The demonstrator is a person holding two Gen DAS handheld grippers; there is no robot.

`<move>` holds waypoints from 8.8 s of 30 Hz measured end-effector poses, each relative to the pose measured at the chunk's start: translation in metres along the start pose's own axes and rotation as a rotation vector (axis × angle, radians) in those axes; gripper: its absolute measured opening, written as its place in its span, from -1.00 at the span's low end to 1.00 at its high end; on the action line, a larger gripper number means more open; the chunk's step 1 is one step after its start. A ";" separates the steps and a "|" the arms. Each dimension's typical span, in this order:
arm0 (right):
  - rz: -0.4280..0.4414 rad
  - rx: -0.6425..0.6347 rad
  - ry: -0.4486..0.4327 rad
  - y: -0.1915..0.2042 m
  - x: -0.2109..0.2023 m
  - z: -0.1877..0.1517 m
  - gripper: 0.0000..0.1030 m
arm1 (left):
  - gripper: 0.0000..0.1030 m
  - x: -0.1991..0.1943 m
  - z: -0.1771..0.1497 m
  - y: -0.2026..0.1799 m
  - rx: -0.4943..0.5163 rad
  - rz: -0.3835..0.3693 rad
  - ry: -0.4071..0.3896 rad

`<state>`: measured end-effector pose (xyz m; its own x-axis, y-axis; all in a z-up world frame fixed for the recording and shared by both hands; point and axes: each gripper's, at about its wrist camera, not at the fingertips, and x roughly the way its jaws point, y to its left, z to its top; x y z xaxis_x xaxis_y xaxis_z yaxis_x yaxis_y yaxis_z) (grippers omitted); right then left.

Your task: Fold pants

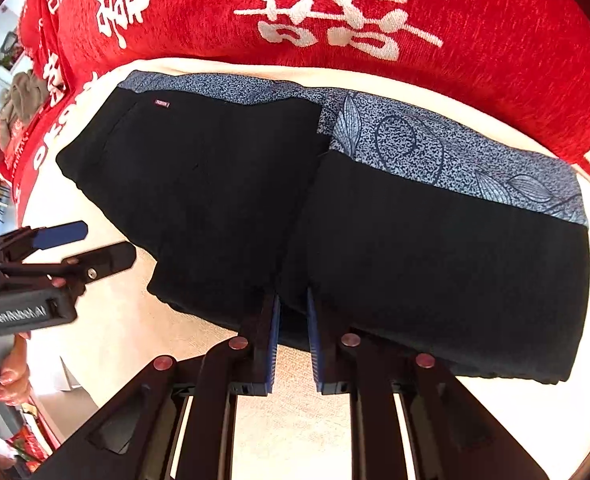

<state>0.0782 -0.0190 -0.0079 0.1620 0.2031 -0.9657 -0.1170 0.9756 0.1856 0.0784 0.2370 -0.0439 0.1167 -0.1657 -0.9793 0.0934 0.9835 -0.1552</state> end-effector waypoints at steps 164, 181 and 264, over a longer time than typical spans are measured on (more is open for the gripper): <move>0.295 -0.288 0.504 0.240 0.117 0.226 -0.61 | -0.27 0.004 0.058 0.014 0.375 0.329 -0.388; 0.745 0.160 -0.050 0.016 -0.078 0.121 -0.54 | -0.19 -0.120 0.016 -0.180 0.649 0.094 -0.551; 0.141 0.389 0.037 -0.104 0.011 -0.049 -0.19 | 0.74 0.045 0.057 -0.113 0.297 0.095 -0.015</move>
<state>0.0446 -0.1227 -0.0468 0.1352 0.3407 -0.9304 0.2447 0.8984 0.3645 0.1295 0.1141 -0.0629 0.1528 -0.0768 -0.9853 0.3660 0.9305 -0.0157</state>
